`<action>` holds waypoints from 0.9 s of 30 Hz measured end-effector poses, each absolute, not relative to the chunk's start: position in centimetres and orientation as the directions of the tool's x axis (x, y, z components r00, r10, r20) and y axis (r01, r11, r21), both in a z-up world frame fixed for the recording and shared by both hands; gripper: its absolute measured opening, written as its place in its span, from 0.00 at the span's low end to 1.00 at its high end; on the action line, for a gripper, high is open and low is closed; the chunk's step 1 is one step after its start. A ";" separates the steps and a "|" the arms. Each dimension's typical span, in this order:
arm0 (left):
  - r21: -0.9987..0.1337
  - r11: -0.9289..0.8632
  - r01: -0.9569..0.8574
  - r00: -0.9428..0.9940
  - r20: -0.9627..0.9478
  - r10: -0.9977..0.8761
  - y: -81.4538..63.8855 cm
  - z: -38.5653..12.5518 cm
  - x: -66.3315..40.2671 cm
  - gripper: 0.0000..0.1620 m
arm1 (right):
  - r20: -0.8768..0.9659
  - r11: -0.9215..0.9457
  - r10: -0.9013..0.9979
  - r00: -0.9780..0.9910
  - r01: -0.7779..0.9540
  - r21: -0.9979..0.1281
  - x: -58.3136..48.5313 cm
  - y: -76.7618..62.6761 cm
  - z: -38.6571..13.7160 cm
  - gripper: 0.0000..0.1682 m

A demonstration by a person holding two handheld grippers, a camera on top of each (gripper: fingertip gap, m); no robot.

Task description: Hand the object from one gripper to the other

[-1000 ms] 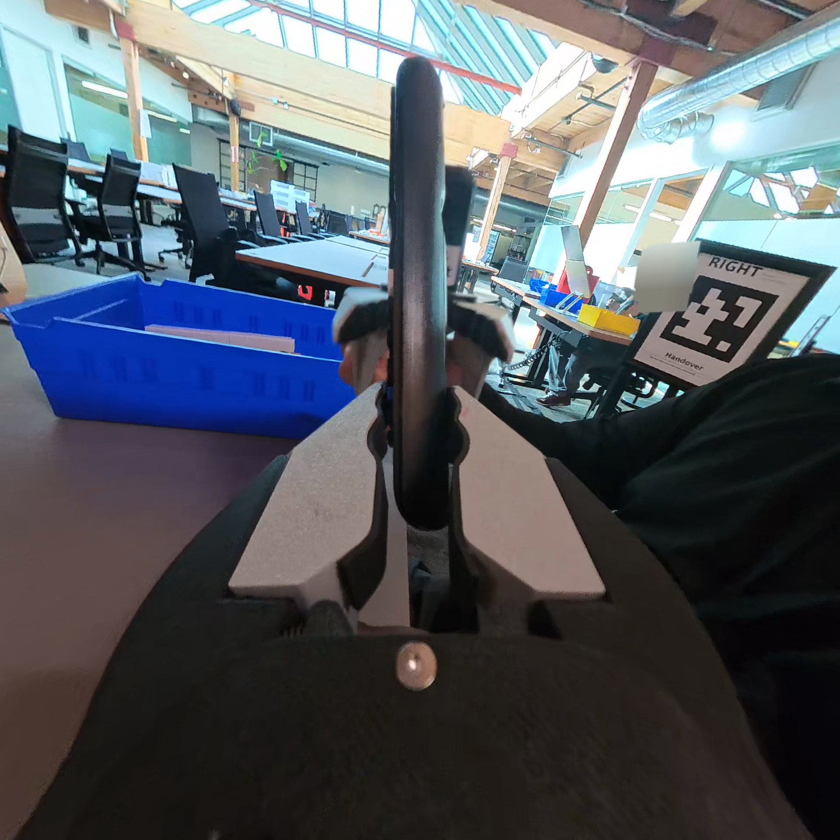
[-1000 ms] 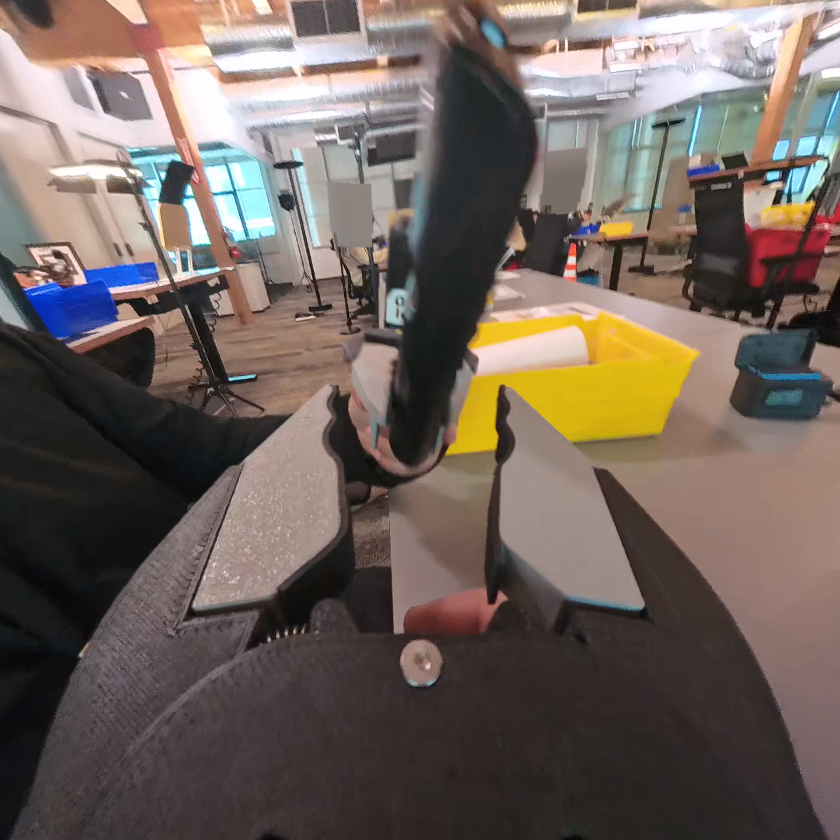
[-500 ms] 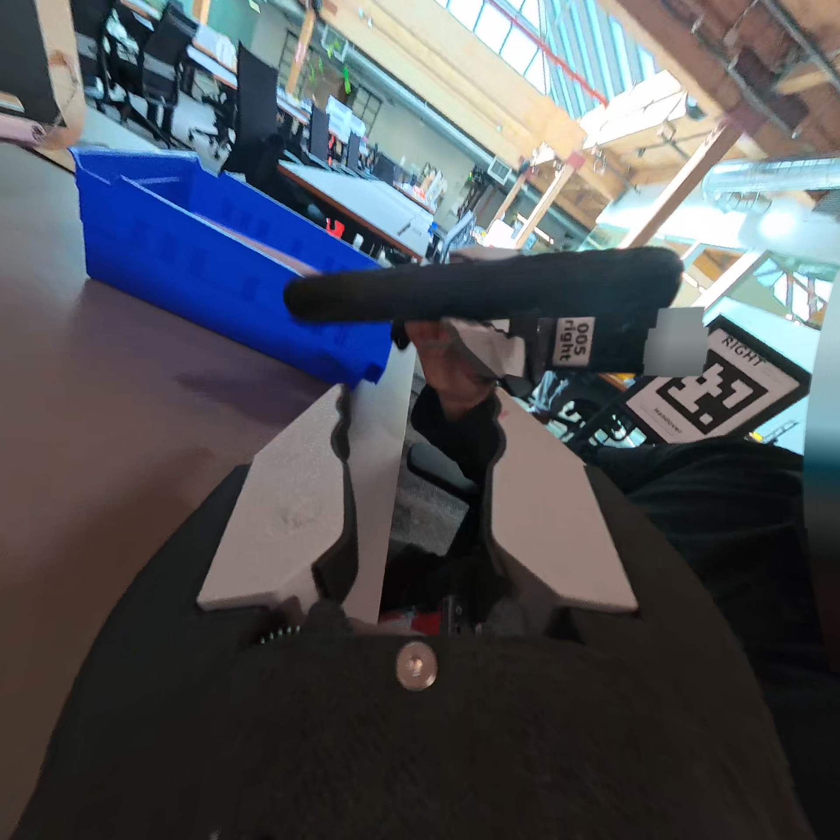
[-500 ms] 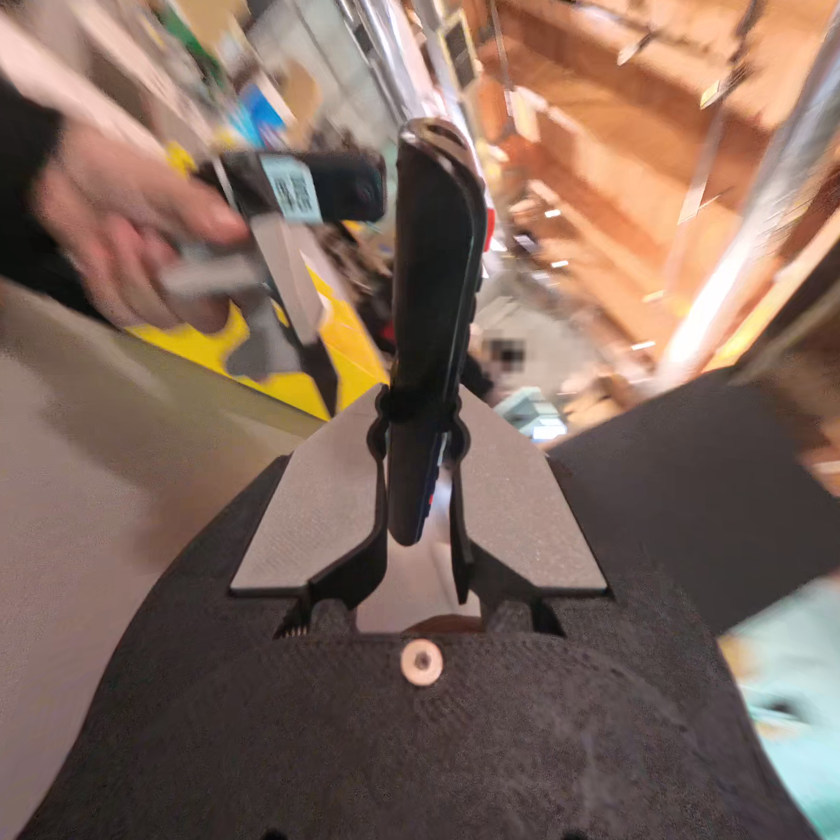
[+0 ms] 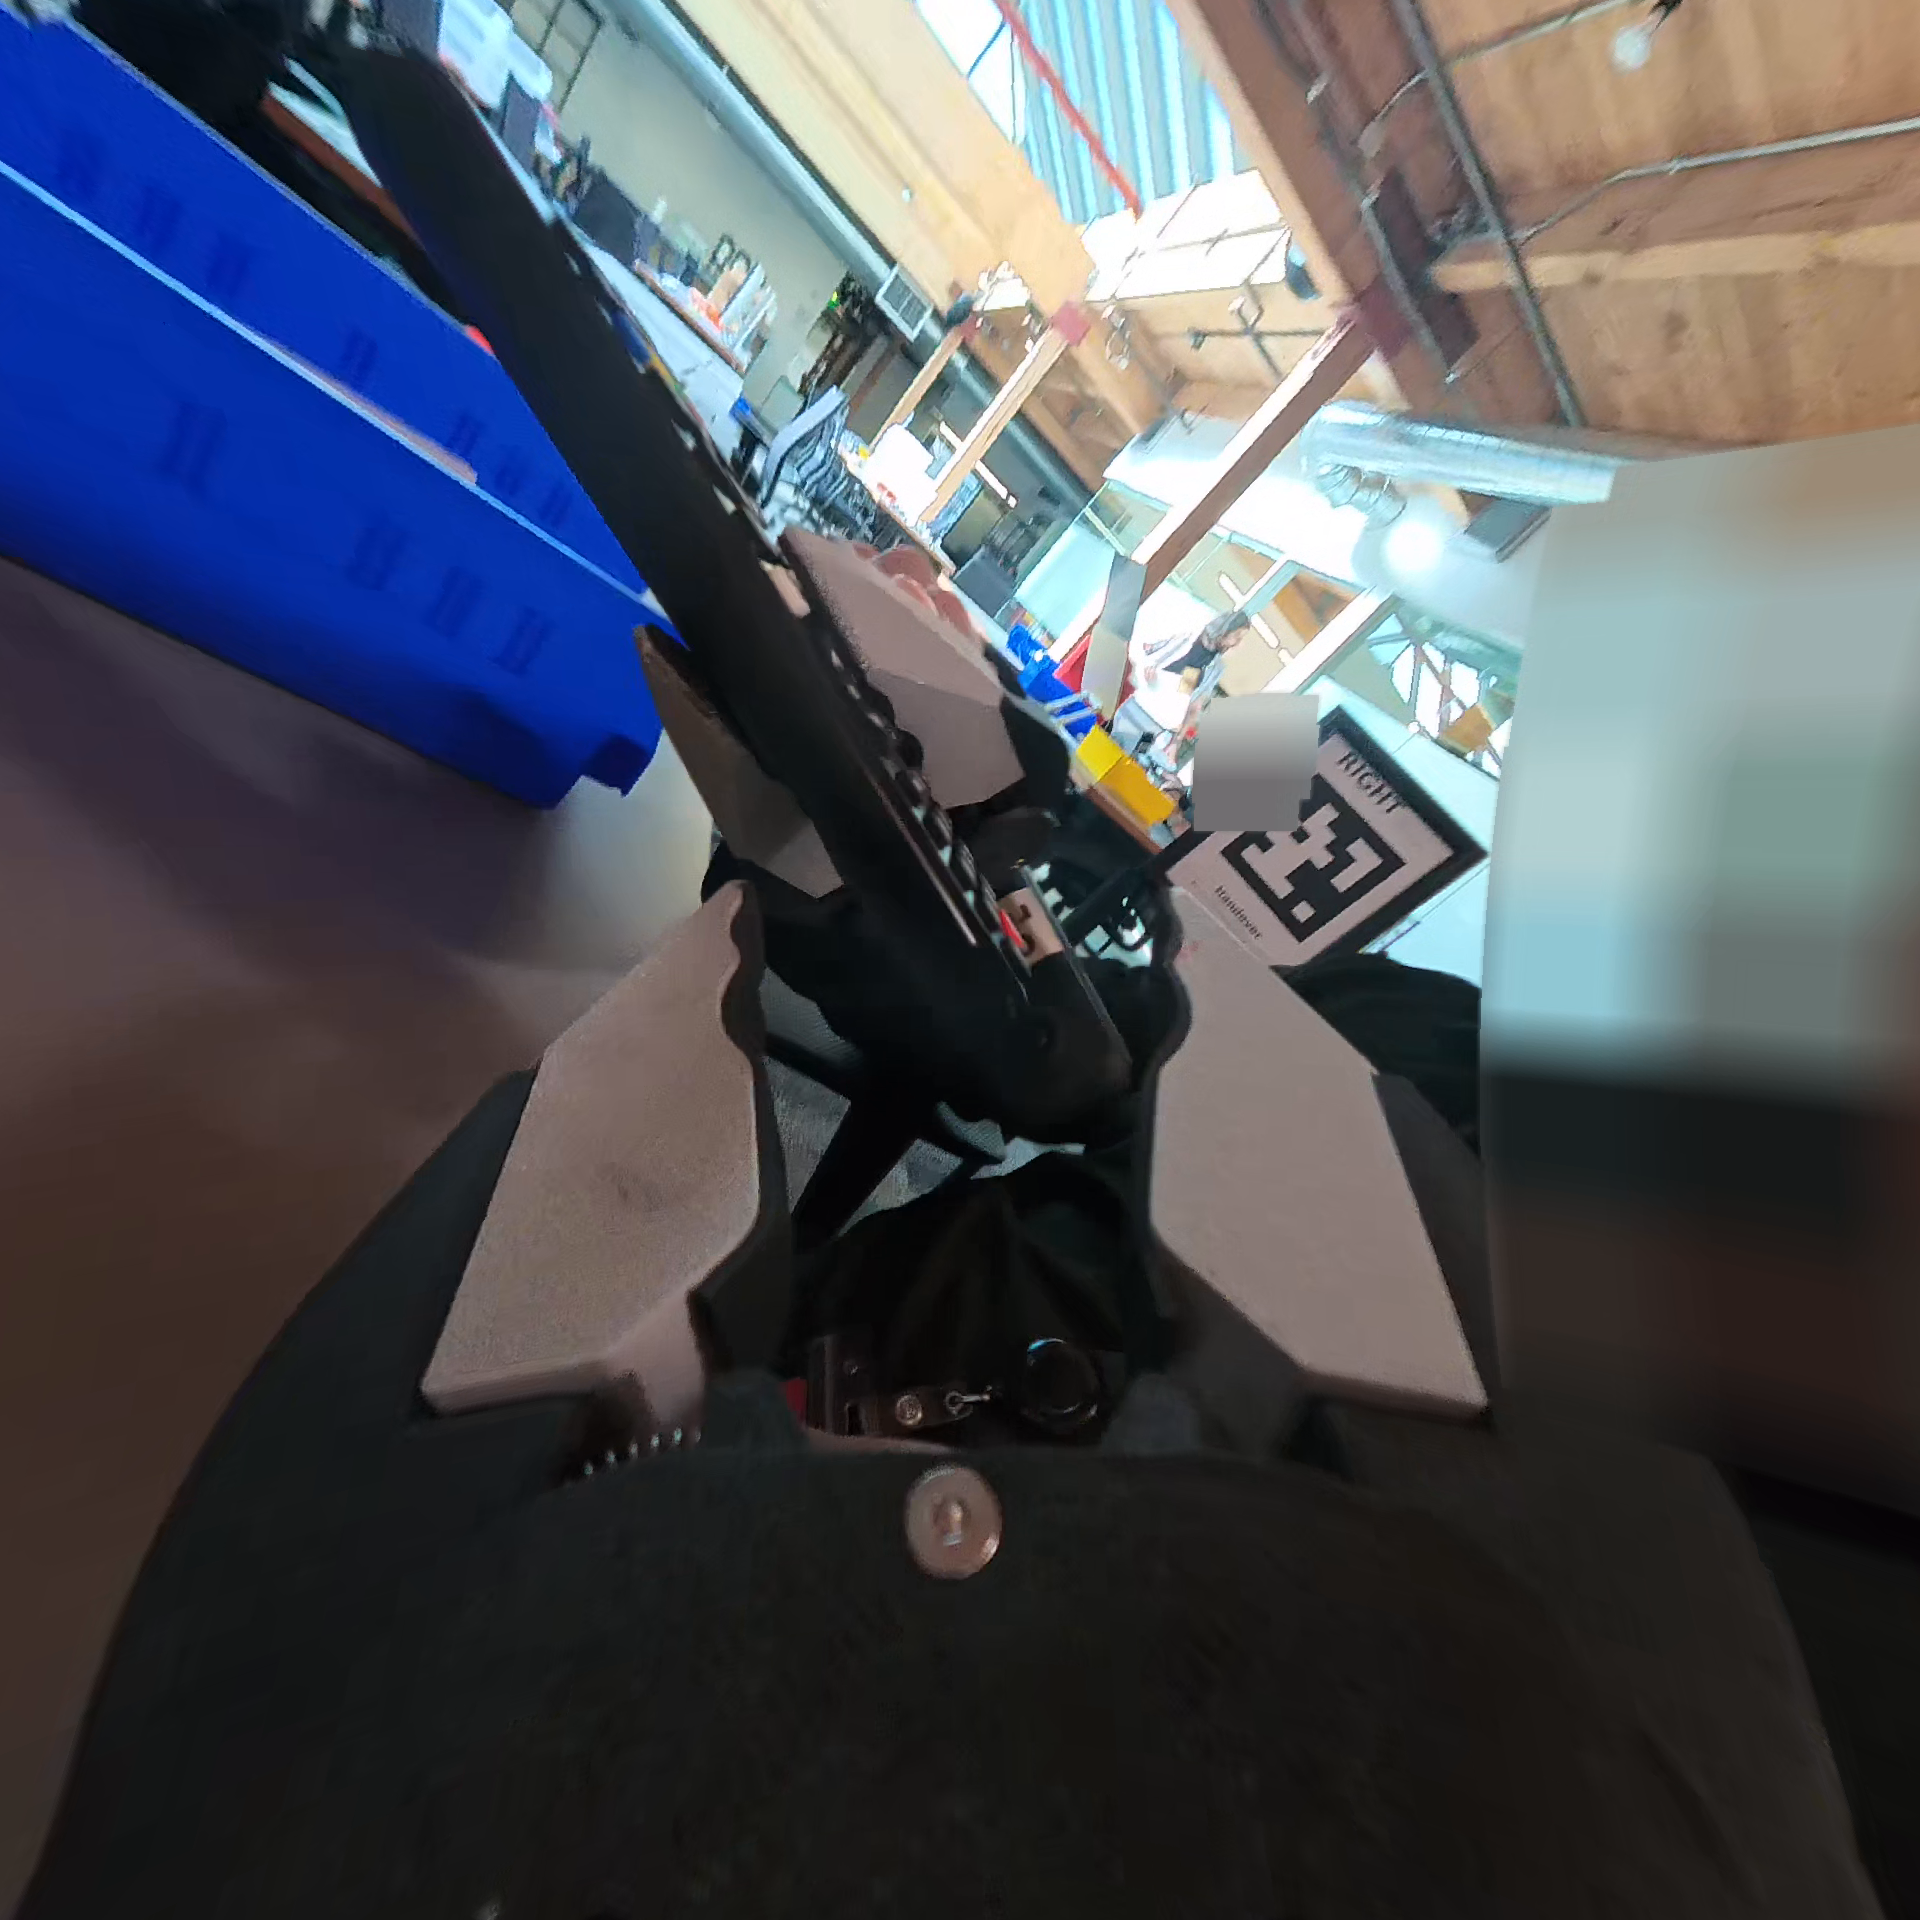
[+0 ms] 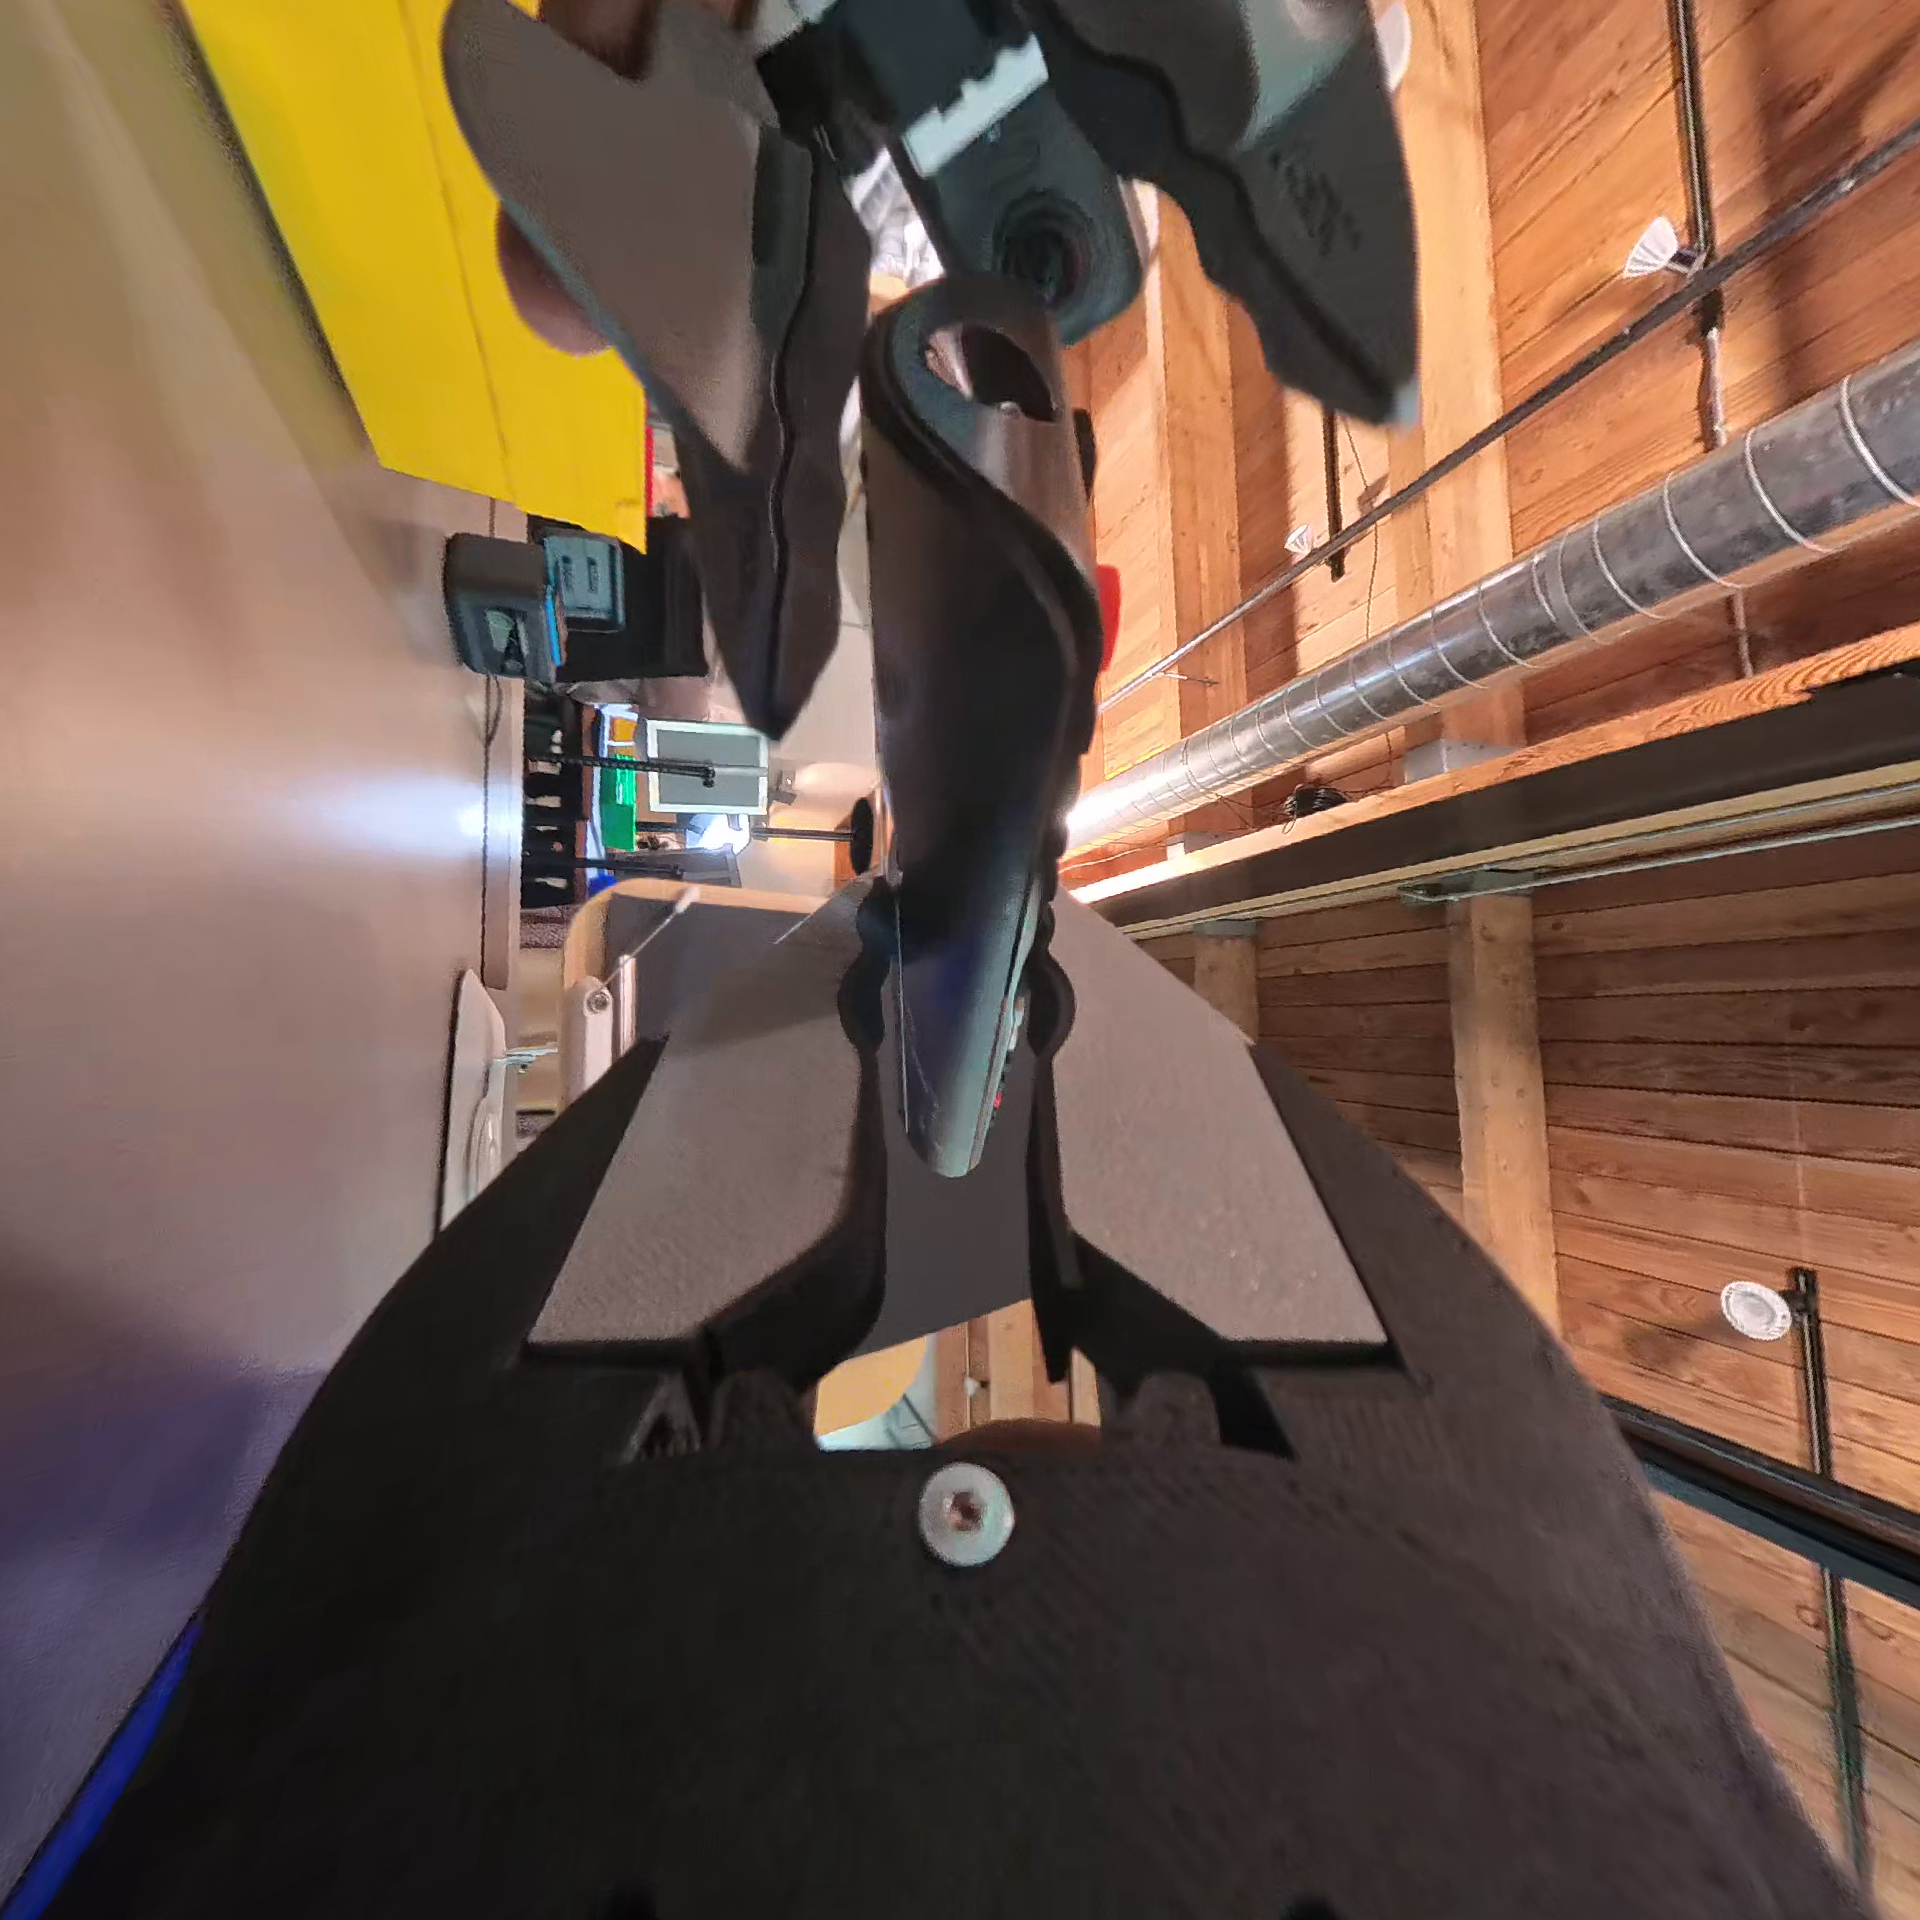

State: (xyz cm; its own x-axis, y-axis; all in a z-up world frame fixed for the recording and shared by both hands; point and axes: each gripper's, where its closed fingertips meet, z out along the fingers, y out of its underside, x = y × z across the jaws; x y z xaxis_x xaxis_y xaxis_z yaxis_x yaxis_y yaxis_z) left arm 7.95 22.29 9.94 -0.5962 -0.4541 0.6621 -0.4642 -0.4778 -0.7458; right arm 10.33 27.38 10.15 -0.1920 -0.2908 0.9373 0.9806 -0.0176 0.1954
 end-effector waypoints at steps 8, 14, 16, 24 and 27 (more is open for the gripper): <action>-0.778 -0.395 -0.489 -0.535 0.625 -0.568 21.6 5.8 10.3 0.17 | 0.937 -0.002 -0.230 -0.263 0.963 0.270 9.2 29.0 7.2 0.15; -0.901 -0.246 -0.358 -0.342 0.372 -0.863 26.6 6.0 11.1 0.16 | 0.994 0.012 -0.112 0.003 1.000 -0.001 12.4 27.9 7.5 0.18; -0.928 -0.029 -0.371 -0.182 0.103 -0.978 29.5 5.3 10.9 0.16 | 0.992 0.007 -0.062 0.112 0.994 -0.112 13.5 27.6 7.7 0.21; -0.562 0.567 -0.602 -0.075 -0.667 -0.741 32.6 5.4 7.9 0.16 | 0.962 0.035 0.080 0.262 0.964 -0.265 11.3 25.5 9.7 0.38; -0.333 0.687 -0.646 -0.190 -0.802 -0.567 32.5 3.8 7.6 0.16 | 0.976 0.015 0.114 0.184 0.982 -0.187 10.1 25.2 9.1 0.38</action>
State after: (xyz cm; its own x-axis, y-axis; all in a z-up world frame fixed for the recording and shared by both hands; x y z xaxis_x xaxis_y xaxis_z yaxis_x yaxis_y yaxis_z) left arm 7.58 32.49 3.83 -0.1896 -0.5665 -0.8020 -0.6461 0.6870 -0.3326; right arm 10.14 25.22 9.10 0.1841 0.1136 0.9763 0.9823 0.0148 -0.1870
